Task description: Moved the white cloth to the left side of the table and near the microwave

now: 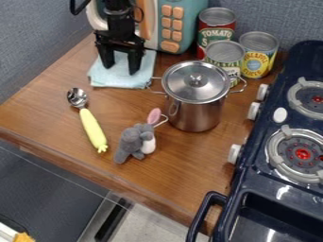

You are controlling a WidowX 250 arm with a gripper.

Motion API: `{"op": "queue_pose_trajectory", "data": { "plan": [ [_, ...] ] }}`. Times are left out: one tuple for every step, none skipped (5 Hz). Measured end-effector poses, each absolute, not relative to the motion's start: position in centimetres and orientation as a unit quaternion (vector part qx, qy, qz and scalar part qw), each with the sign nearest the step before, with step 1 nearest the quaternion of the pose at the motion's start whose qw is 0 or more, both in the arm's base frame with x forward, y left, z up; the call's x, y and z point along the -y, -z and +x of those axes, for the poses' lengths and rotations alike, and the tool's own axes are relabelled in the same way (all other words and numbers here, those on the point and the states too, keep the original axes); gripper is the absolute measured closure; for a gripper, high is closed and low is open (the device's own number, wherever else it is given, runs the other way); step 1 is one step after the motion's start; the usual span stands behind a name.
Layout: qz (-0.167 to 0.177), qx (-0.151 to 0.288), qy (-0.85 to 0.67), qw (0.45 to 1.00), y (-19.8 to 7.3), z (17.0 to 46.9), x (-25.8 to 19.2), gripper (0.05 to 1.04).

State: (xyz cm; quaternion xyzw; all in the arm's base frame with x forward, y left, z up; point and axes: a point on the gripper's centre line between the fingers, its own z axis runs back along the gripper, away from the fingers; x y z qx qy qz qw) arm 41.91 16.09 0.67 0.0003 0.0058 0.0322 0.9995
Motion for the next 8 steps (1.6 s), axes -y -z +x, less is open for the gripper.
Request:
{"op": "queue_pose_trajectory", "data": {
  "plan": [
    [0.022,-0.007,-0.059,0.998,-0.7,43.0,-18.2,0.083],
    [0.029,-0.006,-0.065,0.997,-0.8,43.2,-18.8,0.083],
    [0.033,-0.014,-0.065,0.997,-0.7,42.5,-18.7,0.083],
    [0.047,-0.021,-0.067,0.996,-1.0,40.9,-17.8,0.083],
    [0.063,-0.040,-0.065,0.995,-1.5,37.8,-16.4,0.083],
    [0.061,-0.044,-0.064,0.995,-1.5,36.5,-15.8,0.083],
    [0.054,-0.046,-0.062,0.996,-1.5,35.7,-15.3,0.085],
    [0.047,-0.045,-0.061,0.996,-1.4,35.7,-15.1,0.085]
  ]
}}
